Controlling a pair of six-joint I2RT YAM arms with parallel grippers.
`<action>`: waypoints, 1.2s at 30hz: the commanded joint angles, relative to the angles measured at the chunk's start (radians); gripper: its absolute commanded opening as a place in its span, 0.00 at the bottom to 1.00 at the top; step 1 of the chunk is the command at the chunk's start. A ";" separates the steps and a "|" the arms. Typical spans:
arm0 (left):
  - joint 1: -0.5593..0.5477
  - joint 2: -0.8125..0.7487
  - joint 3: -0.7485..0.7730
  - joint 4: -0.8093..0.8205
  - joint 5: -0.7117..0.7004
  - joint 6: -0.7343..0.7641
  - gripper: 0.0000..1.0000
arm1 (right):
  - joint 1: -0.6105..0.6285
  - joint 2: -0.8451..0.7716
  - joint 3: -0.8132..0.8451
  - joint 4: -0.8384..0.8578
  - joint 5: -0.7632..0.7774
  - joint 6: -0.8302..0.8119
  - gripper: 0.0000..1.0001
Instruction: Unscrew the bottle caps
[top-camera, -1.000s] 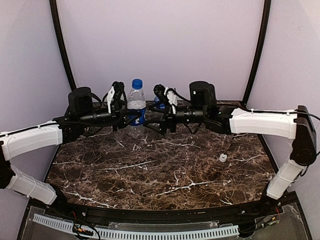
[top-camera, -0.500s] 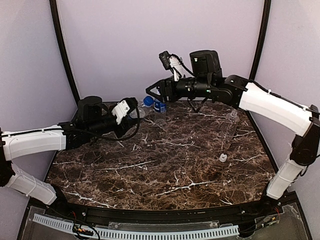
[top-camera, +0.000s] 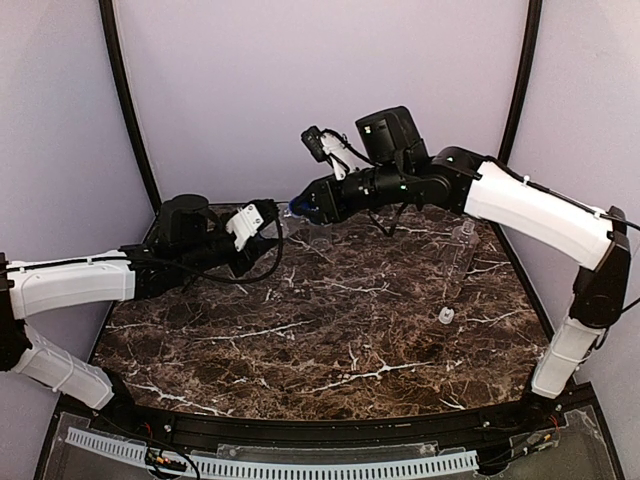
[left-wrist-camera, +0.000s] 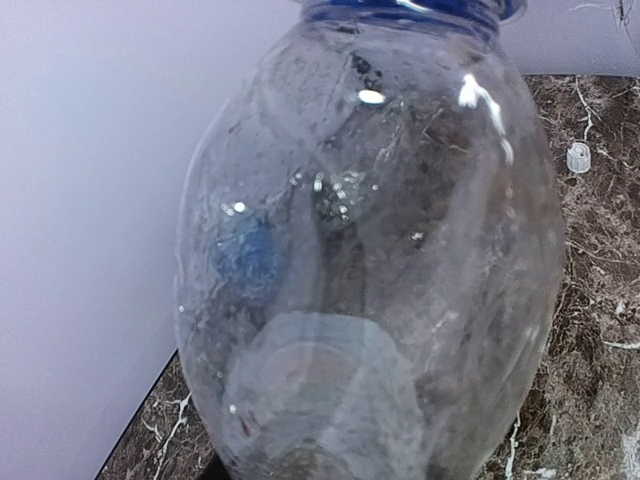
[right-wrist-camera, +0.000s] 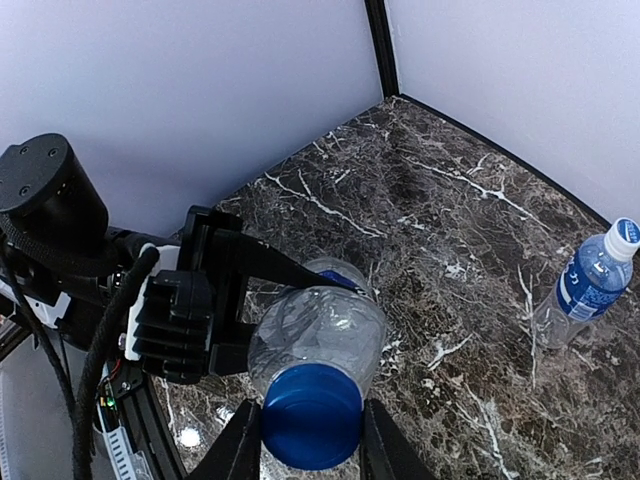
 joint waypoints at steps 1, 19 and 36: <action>-0.006 0.000 0.004 0.008 0.002 0.016 0.28 | 0.007 0.021 0.031 -0.015 -0.010 -0.015 0.31; -0.006 -0.021 0.005 -0.092 0.357 0.016 0.25 | 0.033 -0.028 -0.066 -0.046 -0.299 -0.492 0.00; -0.007 0.028 0.087 -0.430 0.771 0.221 0.18 | 0.191 0.034 -0.023 -0.434 0.103 -1.720 0.00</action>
